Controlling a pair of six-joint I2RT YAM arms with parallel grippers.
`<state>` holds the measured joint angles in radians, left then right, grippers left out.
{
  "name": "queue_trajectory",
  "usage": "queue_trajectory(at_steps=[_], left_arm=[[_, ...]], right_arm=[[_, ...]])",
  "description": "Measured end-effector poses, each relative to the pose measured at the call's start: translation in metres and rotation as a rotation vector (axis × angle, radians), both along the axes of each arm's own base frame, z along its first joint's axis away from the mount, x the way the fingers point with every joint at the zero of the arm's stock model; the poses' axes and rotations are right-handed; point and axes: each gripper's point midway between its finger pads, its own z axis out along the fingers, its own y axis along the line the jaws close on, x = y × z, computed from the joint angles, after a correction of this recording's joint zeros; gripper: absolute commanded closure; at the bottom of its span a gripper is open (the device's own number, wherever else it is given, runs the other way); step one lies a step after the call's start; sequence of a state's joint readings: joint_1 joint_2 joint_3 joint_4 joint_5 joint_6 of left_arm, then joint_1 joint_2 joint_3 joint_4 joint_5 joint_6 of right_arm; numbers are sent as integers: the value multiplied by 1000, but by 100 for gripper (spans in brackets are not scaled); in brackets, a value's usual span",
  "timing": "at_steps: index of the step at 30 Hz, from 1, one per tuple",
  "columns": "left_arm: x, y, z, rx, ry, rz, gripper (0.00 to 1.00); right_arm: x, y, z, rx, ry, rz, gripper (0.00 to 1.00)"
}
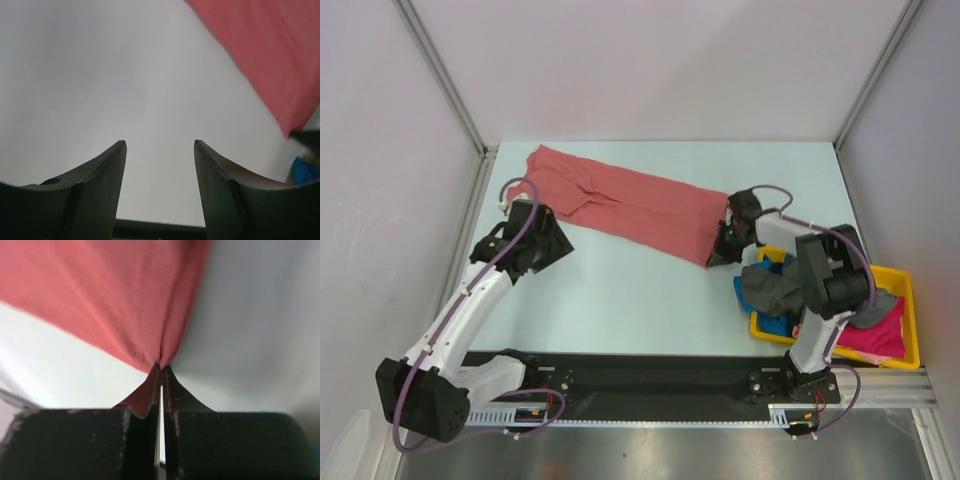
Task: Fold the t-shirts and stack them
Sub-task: Fold the tshirt
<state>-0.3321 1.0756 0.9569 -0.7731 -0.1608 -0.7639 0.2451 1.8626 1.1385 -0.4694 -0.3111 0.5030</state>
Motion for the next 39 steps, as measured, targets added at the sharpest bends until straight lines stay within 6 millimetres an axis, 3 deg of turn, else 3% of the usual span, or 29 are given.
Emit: queue_trajectory(at_steps=[4, 8, 9, 12, 14, 16, 19, 21, 25, 28, 30, 34, 37, 39], left_arm=[[22, 41, 0, -6, -17, 139, 38], [45, 64, -11, 1, 7, 189, 37], [50, 67, -15, 2, 14, 193, 37], [65, 87, -30, 2, 45, 222, 36], [72, 103, -36, 11, 64, 245, 32], [81, 116, -33, 25, 63, 253, 30], [98, 131, -20, 31, 29, 250, 28], [110, 136, -11, 5, -7, 235, 29], [133, 151, -11, -64, -57, 219, 34], [145, 157, -30, -105, -41, 210, 35], [151, 155, -46, -132, -20, 195, 35], [160, 152, -60, -157, -13, 178, 37], [168, 153, -58, -159, -46, 182, 37], [172, 154, -58, -164, -70, 191, 38]], right_arm=[[-82, 55, 0, 41, 57, 100, 100], [-166, 121, 6, 94, 106, 288, 98], [-182, 136, 10, 115, 105, 343, 78], [-221, 176, 27, 170, 112, 513, 54], [-230, 195, 41, 212, 94, 590, 49], [-228, 200, 55, 240, 68, 629, 39], [-203, 182, 76, 234, 15, 610, 32], [-169, 164, 95, 233, -49, 558, 32], [-66, 135, 135, 229, -273, 439, 32], [17, 134, 149, 207, -420, 399, 32], [68, 144, 144, 204, -467, 397, 33], [153, 166, 107, 198, -514, 415, 34], [192, 182, 71, 215, -527, 431, 35], [204, 190, 47, 230, -524, 431, 35]])
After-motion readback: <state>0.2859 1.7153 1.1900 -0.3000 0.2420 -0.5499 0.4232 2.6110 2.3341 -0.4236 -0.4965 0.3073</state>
